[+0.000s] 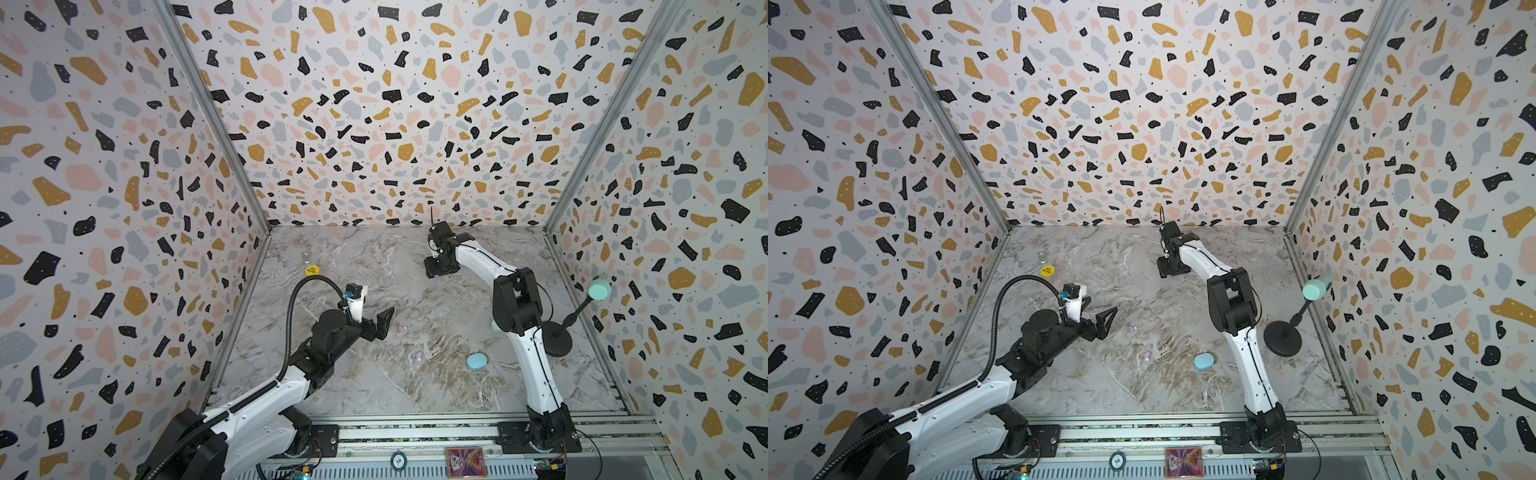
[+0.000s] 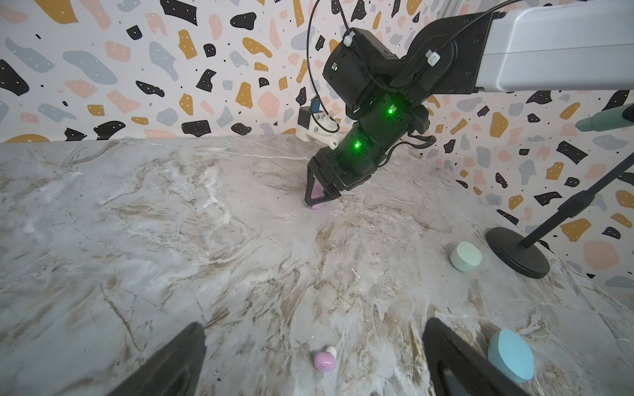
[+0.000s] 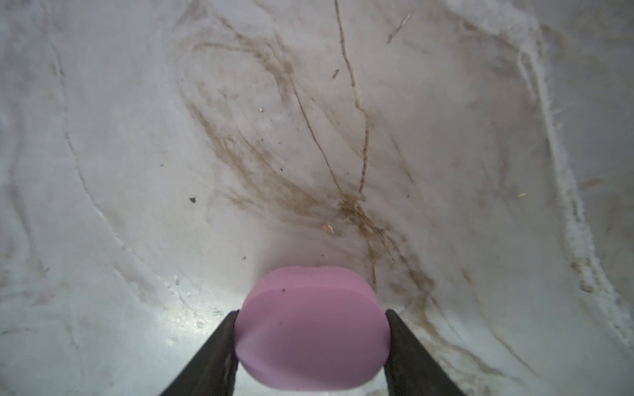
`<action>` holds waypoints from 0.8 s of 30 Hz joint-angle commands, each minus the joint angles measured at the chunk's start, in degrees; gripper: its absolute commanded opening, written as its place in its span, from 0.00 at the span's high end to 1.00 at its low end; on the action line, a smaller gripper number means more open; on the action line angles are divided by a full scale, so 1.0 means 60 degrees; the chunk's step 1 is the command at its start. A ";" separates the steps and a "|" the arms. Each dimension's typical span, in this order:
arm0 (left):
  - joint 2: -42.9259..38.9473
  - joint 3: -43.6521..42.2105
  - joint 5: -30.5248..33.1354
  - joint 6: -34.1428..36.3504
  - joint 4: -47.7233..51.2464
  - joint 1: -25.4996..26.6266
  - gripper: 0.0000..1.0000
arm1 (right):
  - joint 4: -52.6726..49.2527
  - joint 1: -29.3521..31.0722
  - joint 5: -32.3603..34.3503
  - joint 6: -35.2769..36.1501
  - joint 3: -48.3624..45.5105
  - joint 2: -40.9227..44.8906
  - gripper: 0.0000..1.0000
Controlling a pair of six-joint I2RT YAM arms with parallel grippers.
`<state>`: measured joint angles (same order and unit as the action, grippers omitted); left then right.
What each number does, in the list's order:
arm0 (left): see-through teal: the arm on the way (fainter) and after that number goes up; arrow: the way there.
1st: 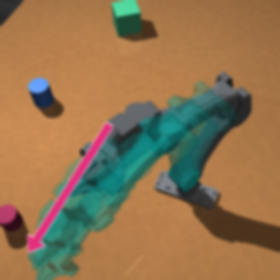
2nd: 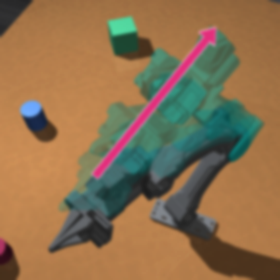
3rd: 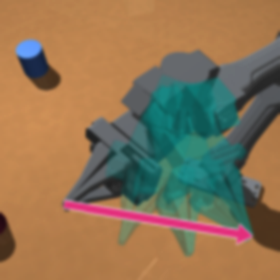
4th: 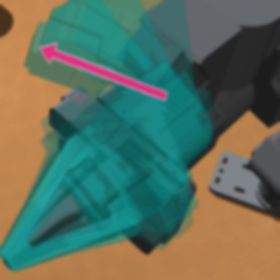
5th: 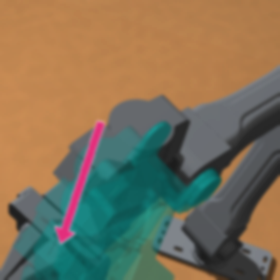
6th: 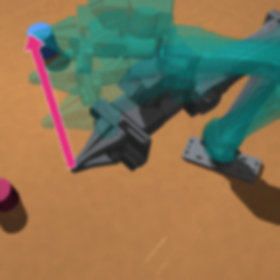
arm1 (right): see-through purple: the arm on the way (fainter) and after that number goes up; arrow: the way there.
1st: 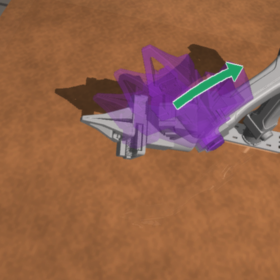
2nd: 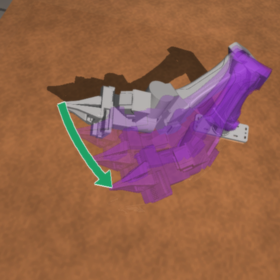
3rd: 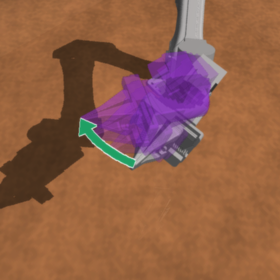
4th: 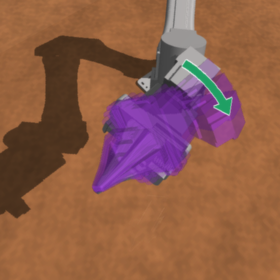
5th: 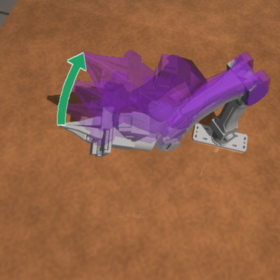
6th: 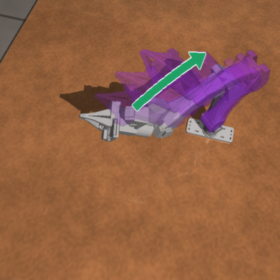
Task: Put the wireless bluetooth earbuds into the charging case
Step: 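Move the right gripper over the pink case and grasp it, then lift the pink case and carry it toward the left gripper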
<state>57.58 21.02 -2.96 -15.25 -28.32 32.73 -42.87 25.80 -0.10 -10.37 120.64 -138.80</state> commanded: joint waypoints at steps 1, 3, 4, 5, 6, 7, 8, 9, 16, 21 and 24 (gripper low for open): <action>0.0003 -0.0066 -0.0163 0.0096 -0.0344 -0.0065 0.00 | -0.0295 0.0079 0.0142 0.0017 0.0360 0.0405 0.40; 0.0130 -0.0004 -0.0326 0.0270 -0.0266 -0.0065 0.00 | -0.0376 0.0080 0.0119 0.0001 0.0317 0.0580 0.40; 0.0218 0.0038 -0.0416 0.0353 -0.0234 -0.0065 0.00 | -0.0420 0.0091 0.0111 -0.0020 0.0243 0.0716 0.41; 0.0306 0.0070 -0.0481 0.0390 -0.0216 -0.0065 0.00 | -0.0413 0.0103 0.0117 -0.0028 0.0119 0.0878 0.41; 0.0360 0.0093 -0.0526 0.0400 -0.0232 -0.0065 0.00 | -0.0415 0.0107 0.0115 -0.0043 0.0010 0.1039 0.41; 0.0418 0.0101 -0.0581 0.0416 -0.0250 -0.0057 0.00 | -0.0421 0.0125 0.0106 -0.0066 -0.0139 0.1219 0.41; 0.0447 0.0101 -0.0618 0.0456 -0.0291 -0.0050 0.00 | -0.0438 0.0138 0.0091 -0.0083 -0.0287 0.1413 0.41; 0.0480 0.0101 -0.0647 0.0461 -0.0338 -0.0057 0.00 | -0.0493 0.0152 0.0075 -0.0107 -0.0400 0.1571 0.41; 0.0767 0.0264 -0.0583 0.0753 -0.0569 0.0229 0.00 | -0.0727 0.0361 -0.0151 -0.0323 -0.1891 0.3266 0.41; 0.1227 0.0574 -0.0458 0.1229 -0.0755 0.0814 0.00 | -0.1009 0.0610 -0.0473 -0.0629 -0.2893 0.4610 0.41; 0.1536 0.0738 -0.0576 0.1503 -0.1023 0.1126 0.00 | -0.1151 0.0816 -0.0821 -0.0915 -0.3489 0.5452 0.42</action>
<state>65.93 23.20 -6.11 -9.26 -29.54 38.26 -46.70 29.67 -2.66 -13.52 101.56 -110.74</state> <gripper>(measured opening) 0.996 0.621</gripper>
